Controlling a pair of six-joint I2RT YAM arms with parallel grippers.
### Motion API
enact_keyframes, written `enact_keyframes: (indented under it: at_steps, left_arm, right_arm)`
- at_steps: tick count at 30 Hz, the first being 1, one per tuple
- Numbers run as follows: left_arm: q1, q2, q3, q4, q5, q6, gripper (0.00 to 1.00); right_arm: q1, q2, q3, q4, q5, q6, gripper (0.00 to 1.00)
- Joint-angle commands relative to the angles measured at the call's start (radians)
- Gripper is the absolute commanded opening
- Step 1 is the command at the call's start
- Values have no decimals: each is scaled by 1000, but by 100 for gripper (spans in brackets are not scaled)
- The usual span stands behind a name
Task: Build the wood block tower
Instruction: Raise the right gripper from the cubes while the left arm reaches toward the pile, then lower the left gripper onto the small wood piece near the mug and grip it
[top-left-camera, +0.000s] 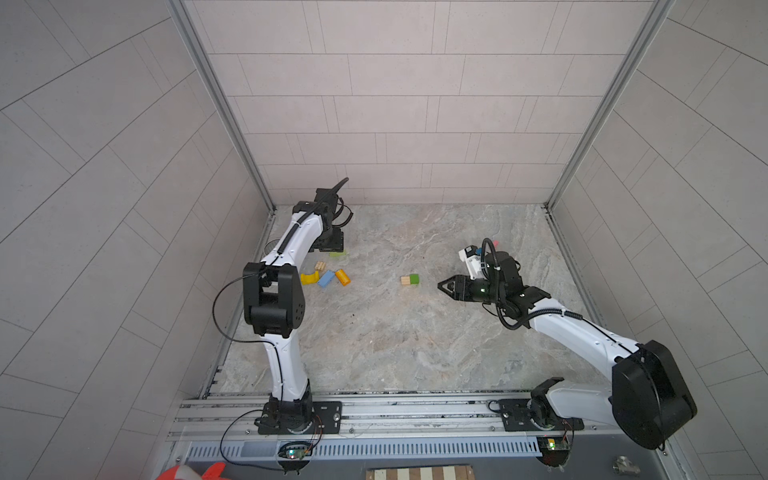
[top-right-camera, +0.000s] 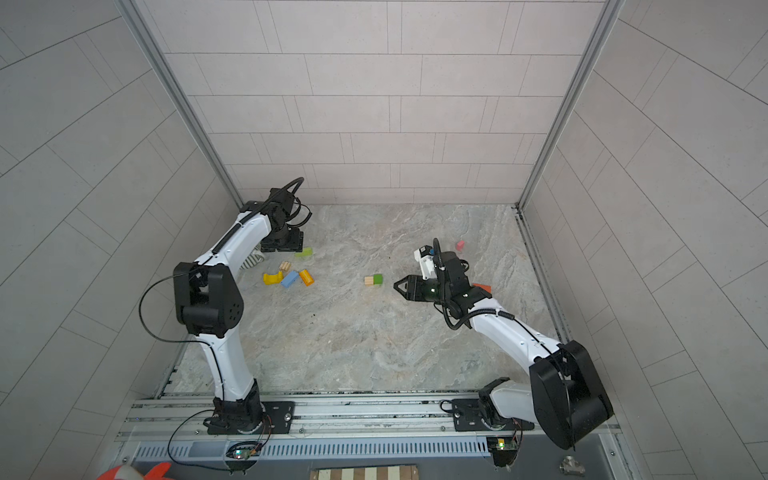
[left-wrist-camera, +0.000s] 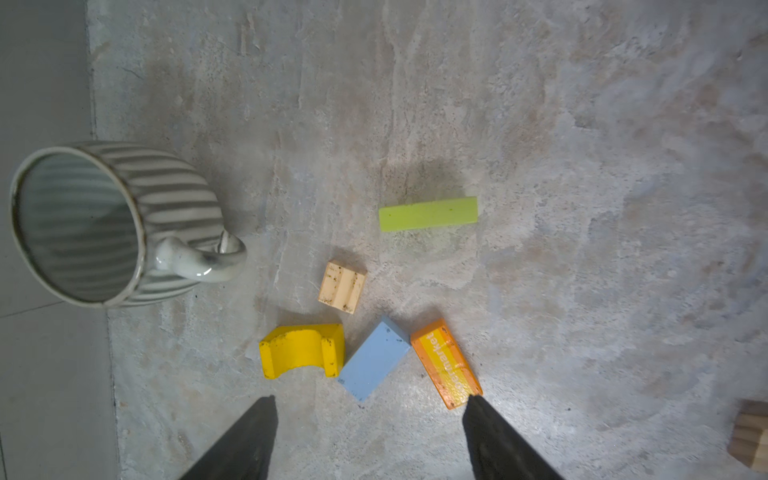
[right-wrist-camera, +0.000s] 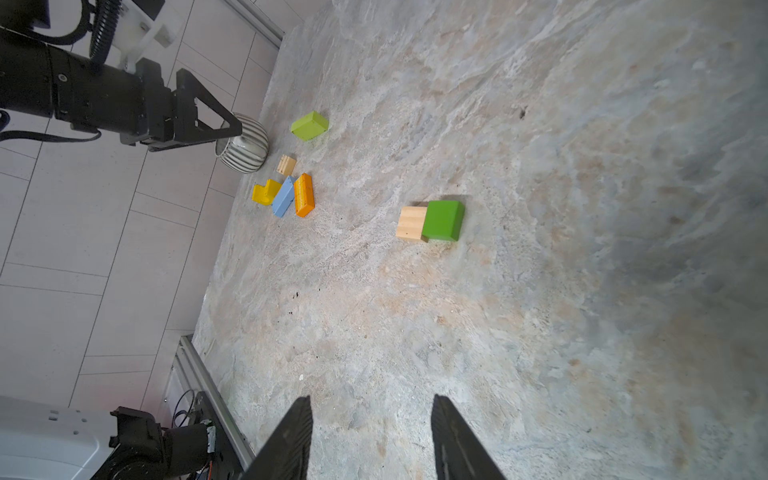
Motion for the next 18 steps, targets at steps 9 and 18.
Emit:
enact_keyframes:
  at_steps: [9,18]
  left_arm:
    - [43,163,171,-46,-22,99,65]
    - [73,259,169,-24,6,117,59]
  right_arm:
    - [4,-21,-50,141,-28,58,69]
    - [4,-44,-88,187,32,80,90]
